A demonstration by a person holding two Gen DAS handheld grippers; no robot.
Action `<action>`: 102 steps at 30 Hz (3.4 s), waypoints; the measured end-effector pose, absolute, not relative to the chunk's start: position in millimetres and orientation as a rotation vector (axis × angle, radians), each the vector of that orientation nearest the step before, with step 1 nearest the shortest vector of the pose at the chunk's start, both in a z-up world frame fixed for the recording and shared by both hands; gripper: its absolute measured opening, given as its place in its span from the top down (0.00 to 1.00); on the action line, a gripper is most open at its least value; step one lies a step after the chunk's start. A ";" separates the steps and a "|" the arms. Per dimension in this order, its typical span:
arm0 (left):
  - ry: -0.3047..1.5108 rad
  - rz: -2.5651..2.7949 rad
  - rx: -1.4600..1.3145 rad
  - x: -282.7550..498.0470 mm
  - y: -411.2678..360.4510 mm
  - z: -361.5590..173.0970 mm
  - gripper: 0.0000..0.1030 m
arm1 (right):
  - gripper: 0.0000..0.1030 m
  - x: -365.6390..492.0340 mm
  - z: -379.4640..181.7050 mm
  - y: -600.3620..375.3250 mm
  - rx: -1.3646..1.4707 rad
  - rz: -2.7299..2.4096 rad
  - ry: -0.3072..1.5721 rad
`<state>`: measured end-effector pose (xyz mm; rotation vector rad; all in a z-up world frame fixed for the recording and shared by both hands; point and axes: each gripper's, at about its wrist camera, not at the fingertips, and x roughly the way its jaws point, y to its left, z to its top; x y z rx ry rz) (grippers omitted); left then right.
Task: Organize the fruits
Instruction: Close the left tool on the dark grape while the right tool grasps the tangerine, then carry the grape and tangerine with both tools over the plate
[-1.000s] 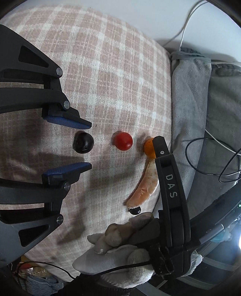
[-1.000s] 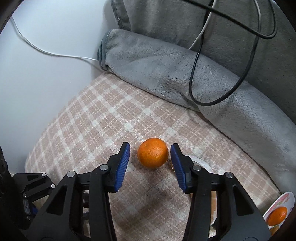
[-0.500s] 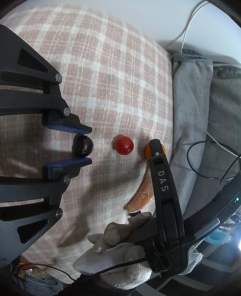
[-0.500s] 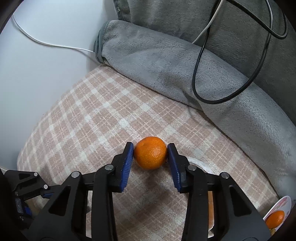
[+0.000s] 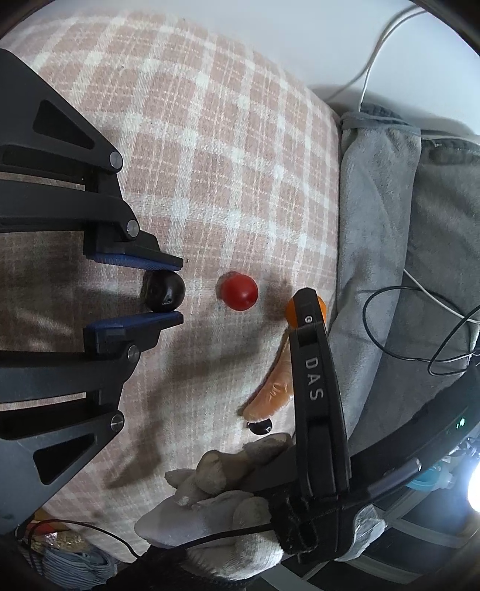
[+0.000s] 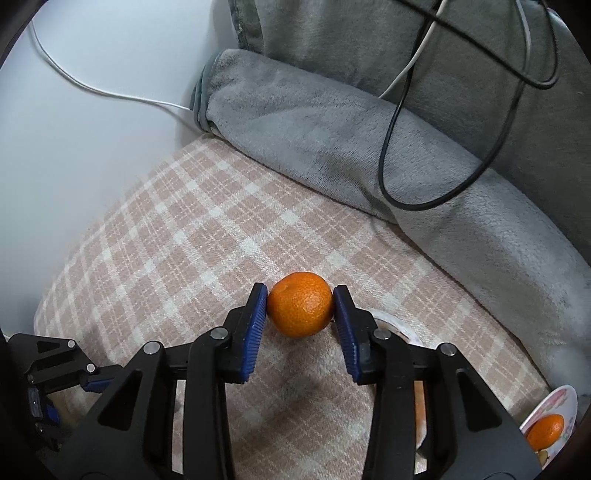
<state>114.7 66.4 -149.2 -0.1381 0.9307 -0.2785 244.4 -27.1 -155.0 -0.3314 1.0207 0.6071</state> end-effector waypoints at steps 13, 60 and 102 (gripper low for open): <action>0.873 -0.302 -0.130 105.2 56.4 -121.1 0.80 | 0.63 226.8 -115.6 -73.2 -0.266 0.594 0.958; 0.784 -0.554 0.005 135.1 -106.6 -80.4 0.80 | 0.63 192.1 -57.3 -316.0 0.018 0.255 0.861; 0.830 -0.630 0.077 148.0 -172.0 -91.2 0.80 | 0.60 205.4 -86.5 -354.8 0.082 0.224 0.923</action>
